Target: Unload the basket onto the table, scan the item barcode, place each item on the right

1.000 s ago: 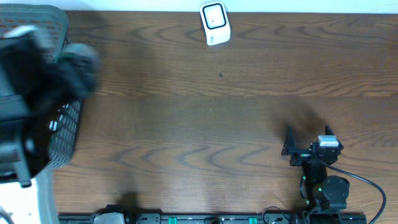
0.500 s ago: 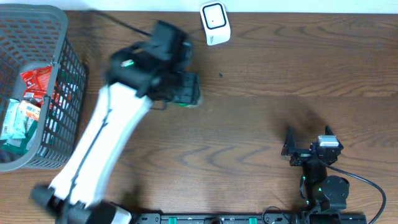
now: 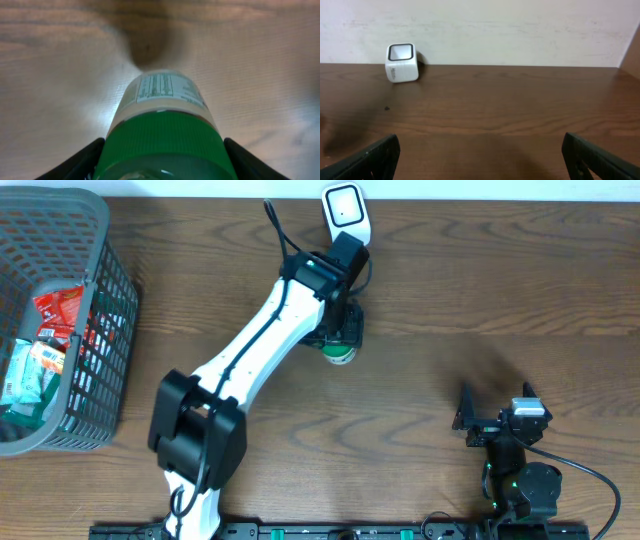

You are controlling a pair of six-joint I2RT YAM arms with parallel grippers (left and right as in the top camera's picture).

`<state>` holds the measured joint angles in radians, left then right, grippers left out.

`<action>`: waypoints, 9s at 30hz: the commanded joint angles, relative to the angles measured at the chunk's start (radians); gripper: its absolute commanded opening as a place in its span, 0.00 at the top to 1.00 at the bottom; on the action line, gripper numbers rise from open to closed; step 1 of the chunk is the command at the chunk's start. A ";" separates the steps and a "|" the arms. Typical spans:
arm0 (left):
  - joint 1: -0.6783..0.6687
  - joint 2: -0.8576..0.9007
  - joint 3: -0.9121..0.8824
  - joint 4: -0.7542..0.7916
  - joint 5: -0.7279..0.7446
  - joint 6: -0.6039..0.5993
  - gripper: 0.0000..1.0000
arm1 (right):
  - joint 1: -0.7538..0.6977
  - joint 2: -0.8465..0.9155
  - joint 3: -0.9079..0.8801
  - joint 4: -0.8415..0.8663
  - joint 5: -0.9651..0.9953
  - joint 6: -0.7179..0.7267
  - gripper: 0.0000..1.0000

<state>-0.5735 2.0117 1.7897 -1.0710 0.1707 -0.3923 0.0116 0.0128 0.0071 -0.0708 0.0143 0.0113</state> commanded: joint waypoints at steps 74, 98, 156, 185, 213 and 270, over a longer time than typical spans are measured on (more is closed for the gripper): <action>-0.123 0.081 -0.123 0.184 -0.206 -0.204 0.10 | 0.001 -0.002 -0.002 -0.004 -0.005 0.010 0.01; -0.150 0.081 -0.173 0.206 -0.195 -0.183 0.32 | 0.001 -0.002 -0.002 -0.004 -0.005 0.010 0.01; 1.191 -0.251 0.148 -0.158 -0.270 -0.023 0.05 | 0.001 -0.002 -0.002 -0.004 -0.005 0.010 0.01; 1.192 0.084 0.140 -0.124 -0.301 -0.019 0.21 | 0.001 -0.002 -0.002 -0.004 -0.005 0.010 0.01; 1.193 0.084 -0.020 0.045 -0.319 -0.019 0.35 | 0.001 -0.002 -0.002 -0.004 -0.005 0.010 0.01; 0.489 -0.712 -0.071 -0.080 -0.410 -0.020 0.53 | 0.001 -0.002 -0.002 -0.004 -0.005 0.010 0.01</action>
<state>-0.0372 1.2686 1.7309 -1.1347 -0.0799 -0.4156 0.0116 0.0128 0.0071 -0.0708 0.0143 0.0113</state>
